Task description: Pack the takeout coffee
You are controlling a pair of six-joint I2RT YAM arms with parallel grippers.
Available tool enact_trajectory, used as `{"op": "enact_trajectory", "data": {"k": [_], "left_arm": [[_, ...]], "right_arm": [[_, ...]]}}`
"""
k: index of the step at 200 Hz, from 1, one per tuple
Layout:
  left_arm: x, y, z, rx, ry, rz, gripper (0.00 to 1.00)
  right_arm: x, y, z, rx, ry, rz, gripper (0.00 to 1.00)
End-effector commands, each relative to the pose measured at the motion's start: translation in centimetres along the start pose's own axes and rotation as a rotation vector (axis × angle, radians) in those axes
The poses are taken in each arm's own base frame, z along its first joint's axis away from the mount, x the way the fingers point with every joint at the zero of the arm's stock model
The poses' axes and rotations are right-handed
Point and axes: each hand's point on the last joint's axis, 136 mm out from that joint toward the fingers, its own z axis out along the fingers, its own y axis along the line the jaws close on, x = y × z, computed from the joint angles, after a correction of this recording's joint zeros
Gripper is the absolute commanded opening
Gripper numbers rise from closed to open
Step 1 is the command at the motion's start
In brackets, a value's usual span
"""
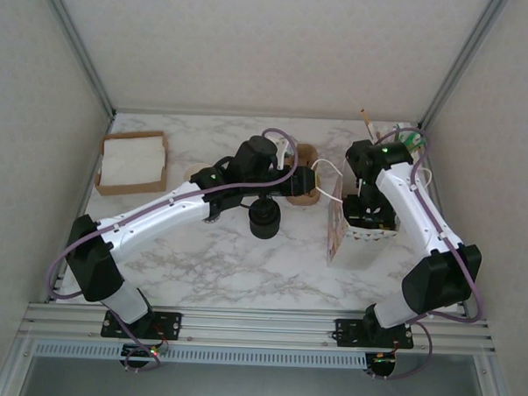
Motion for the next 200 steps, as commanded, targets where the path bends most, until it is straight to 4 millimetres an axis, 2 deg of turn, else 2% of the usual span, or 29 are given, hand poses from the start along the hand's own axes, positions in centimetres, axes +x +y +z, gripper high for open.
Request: {"op": "enact_trajectory", "data": {"k": [1, 19, 44, 90, 200], "left_arm": [[-1.3, -2.3, -0.1, 0.087, -0.019, -0.001, 0.53], [-1.3, -2.5, 0.2, 0.099, -0.017, -0.005, 0.51], [-1.3, -2.6, 0.6, 0.110, -0.013, -0.008, 0.40], [-1.2, -2.9, 0.6, 0.109, -0.011, -0.010, 0.30], [-1.1, -2.1, 0.6, 0.063, -0.026, -0.020, 0.32]], "right_arm": [[0.1, 0.1, 0.4, -0.018, 0.004, -0.007, 0.71], [0.0, 0.3, 0.7, -0.027, 0.001, -0.010, 0.71], [-0.1, 0.5, 1.3, -0.035, 0.004, -0.014, 0.71], [-0.3, 0.7, 1.4, -0.048, -0.005, -0.025, 0.71], [-0.8, 0.8, 1.7, -0.052, -0.019, -0.027, 0.71]]}}
